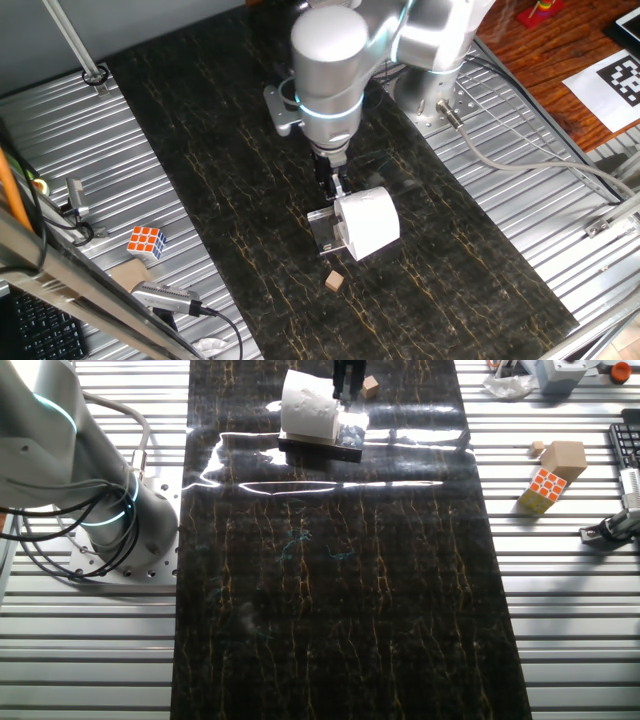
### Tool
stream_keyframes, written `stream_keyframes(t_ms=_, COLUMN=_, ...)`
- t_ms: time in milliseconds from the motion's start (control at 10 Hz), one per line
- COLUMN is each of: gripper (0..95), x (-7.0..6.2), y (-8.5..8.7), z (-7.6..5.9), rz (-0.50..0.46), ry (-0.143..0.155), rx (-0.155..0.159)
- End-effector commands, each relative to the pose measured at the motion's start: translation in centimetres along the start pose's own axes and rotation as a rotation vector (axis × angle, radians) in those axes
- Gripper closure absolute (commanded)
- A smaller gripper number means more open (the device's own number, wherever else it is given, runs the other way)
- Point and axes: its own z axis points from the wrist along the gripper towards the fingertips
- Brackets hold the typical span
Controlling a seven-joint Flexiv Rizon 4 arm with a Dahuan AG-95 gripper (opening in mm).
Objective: Take the roll of paper down from the shelf
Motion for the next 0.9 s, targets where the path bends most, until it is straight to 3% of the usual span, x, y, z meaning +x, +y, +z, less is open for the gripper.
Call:
stream_keyframes(t_ms=100, gripper=95.0, x=0.0, y=-0.03, z=0.08, rz=-0.01, ry=0.012, rx=0.001)
stream_keyframes(t_ms=200, gripper=95.0, x=0.0, y=-0.03, z=0.08, rz=-0.012, ry=0.015, rx=0.0)
stream_keyframes(t_ms=900, gripper=95.0, x=0.0, y=-0.03, z=0.08, rz=-0.029, ry=0.152, rx=-0.013)
